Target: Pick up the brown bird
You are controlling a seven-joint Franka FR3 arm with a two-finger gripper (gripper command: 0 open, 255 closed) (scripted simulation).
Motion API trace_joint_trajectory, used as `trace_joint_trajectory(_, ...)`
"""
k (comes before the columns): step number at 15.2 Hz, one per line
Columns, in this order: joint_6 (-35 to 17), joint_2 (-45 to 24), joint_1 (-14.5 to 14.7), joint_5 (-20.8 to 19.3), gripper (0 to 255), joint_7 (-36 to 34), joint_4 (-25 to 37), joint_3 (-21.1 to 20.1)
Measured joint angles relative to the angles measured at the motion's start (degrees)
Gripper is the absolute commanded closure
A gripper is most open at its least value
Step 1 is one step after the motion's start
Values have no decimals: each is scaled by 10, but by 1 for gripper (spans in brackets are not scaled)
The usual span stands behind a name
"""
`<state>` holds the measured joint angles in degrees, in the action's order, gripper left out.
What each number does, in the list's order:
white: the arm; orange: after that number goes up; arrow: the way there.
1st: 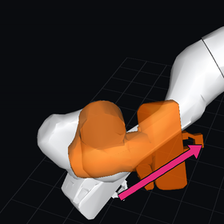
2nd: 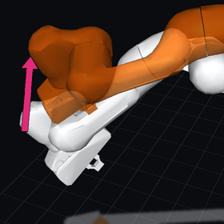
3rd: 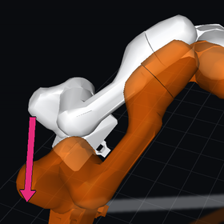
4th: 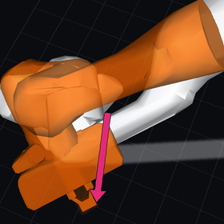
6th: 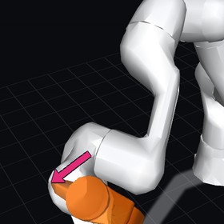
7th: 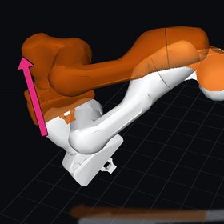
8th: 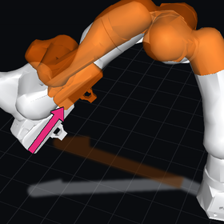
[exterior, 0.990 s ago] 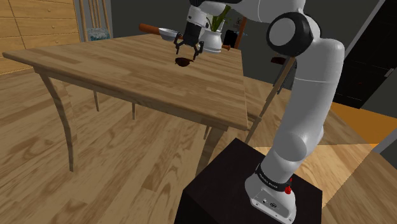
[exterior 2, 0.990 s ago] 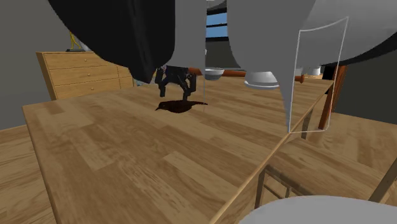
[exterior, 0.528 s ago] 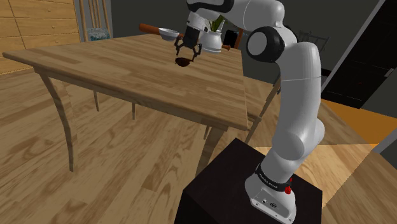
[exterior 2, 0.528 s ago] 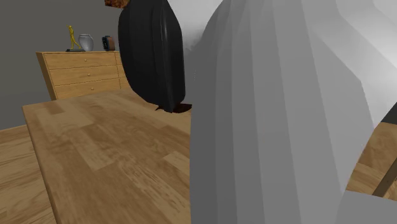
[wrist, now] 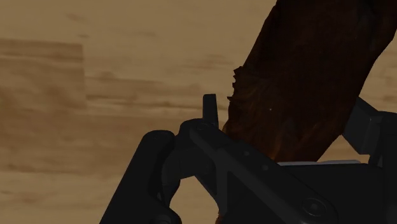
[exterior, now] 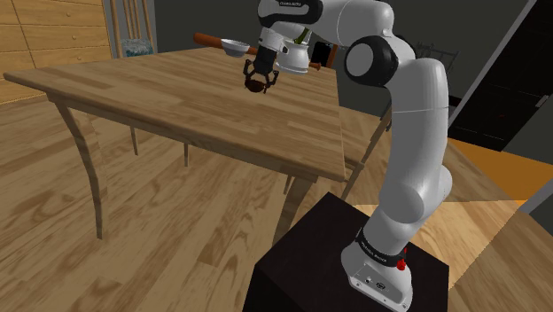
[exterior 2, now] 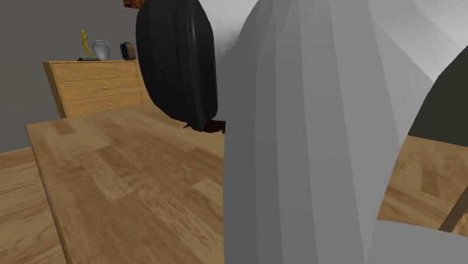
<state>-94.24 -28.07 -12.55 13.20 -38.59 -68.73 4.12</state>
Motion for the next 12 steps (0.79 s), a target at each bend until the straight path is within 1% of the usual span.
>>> trace_joint_trajectory(9, -2, 1, 0, 0, 255, 0, -2, 0)
trace_joint_trajectory(12, 13, 0, 0, 0, 255, -3, 13, 0)
